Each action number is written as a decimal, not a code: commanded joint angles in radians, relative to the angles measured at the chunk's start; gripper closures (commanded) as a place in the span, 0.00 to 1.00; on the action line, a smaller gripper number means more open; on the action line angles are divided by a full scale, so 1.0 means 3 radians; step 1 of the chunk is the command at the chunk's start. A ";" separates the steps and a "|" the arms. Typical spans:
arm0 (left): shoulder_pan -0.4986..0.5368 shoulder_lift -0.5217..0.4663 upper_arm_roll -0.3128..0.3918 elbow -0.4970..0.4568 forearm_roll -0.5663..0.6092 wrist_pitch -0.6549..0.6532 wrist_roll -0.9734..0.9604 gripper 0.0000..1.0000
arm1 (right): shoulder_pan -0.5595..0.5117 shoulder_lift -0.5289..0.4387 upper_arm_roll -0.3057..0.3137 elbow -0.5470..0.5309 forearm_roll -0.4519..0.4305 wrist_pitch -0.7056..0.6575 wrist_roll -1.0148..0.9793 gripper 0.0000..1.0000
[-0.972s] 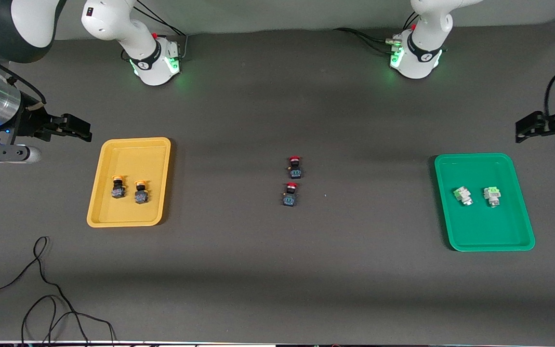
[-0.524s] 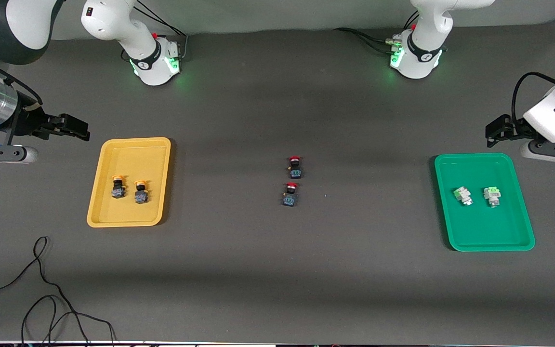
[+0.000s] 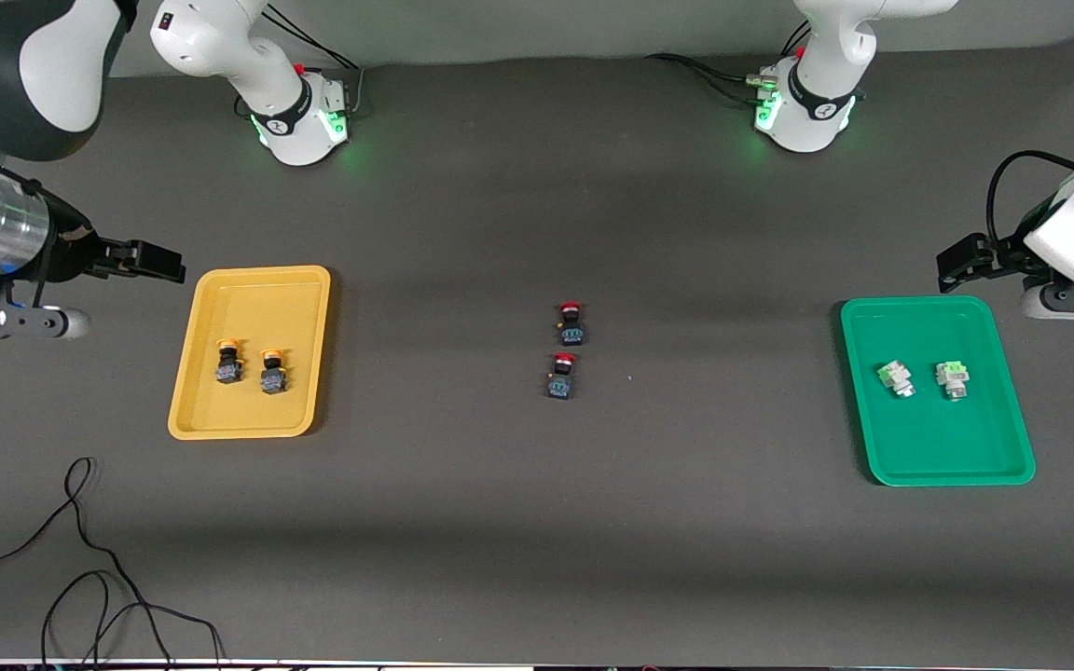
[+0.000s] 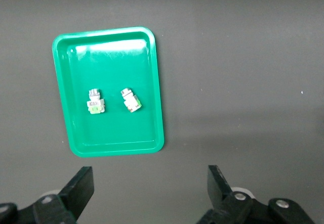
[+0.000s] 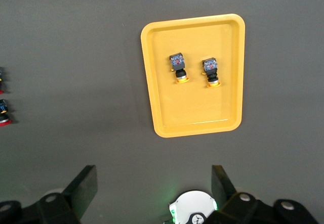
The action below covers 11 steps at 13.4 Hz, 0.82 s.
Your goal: Place green and yellow buttons in trays
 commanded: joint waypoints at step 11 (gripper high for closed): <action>-0.0069 -0.0001 0.0026 0.0073 -0.0062 -0.0069 -0.0096 0.00 | -0.2435 -0.0945 0.3280 0.0237 -0.1221 -0.0091 0.0578 0.00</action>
